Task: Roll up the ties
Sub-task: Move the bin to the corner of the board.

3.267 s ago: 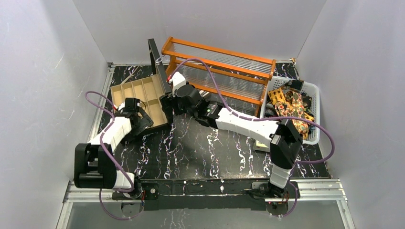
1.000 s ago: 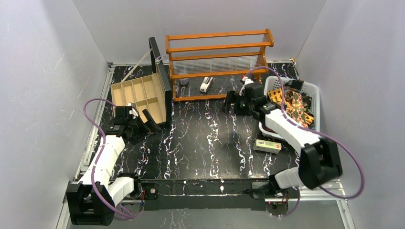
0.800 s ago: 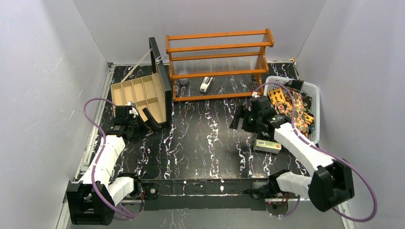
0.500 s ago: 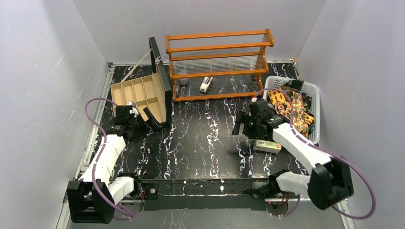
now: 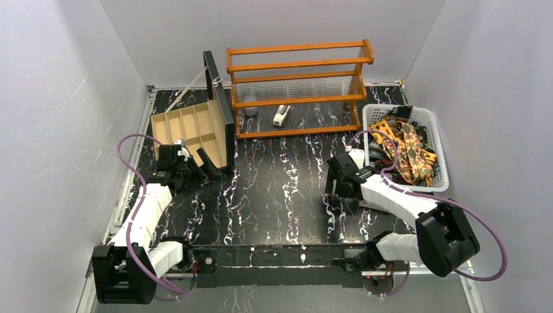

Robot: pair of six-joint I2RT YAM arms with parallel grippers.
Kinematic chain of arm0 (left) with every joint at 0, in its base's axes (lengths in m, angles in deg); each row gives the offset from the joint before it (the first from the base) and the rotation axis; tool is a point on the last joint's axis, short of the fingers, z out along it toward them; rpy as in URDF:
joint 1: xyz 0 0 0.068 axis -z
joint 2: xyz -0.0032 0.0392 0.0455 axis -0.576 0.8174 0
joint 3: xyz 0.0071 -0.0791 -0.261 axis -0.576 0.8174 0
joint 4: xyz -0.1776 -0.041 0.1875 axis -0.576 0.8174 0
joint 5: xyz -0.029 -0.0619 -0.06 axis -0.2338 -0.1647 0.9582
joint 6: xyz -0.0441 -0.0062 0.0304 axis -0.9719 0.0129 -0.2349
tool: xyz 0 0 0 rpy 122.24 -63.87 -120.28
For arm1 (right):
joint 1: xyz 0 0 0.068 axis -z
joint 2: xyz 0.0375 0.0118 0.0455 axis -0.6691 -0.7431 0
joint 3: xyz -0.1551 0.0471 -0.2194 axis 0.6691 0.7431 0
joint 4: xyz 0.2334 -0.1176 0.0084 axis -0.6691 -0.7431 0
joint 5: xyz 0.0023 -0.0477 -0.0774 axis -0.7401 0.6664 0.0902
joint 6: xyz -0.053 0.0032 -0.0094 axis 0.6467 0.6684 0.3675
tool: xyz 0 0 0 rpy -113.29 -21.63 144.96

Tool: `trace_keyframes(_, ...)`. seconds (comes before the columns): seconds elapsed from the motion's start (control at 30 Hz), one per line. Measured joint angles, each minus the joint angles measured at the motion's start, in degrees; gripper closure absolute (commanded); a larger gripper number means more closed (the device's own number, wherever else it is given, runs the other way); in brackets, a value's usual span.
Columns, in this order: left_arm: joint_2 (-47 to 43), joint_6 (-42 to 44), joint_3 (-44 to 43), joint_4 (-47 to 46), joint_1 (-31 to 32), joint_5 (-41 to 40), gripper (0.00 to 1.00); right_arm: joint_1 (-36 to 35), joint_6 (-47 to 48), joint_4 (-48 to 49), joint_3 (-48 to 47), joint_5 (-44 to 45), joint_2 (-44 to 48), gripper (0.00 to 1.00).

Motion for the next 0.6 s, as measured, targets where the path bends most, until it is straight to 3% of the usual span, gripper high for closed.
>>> trace_keyframes(0.17, 0.2, 0.5, 0.0, 0.0, 0.0, 0.0, 0.02, 0.2, 0.8, 1.7, 0.8, -1.4, 3.3, 0.04)
trace_keyframes(0.33, 0.2, 1.0, 0.0, 0.1, 0.0, 0.0, 0.02, -0.7, -4.2, 1.1, 0.6, -6.3, 13.7, 0.02)
trace_keyframes(0.47, 0.2, 1.6, 0.0, 0.4, 0.0, 0.0, 0.02, -1.4, -13.9, -9.4, -2.3, -1.7, 22.0, 0.02)
trace_keyframes(0.6, 0.2, 2.3, -0.1, 0.9, 0.0, 0.0, 0.02, -0.3, -20.3, -19.0, -4.9, 4.7, 22.9, 0.01)
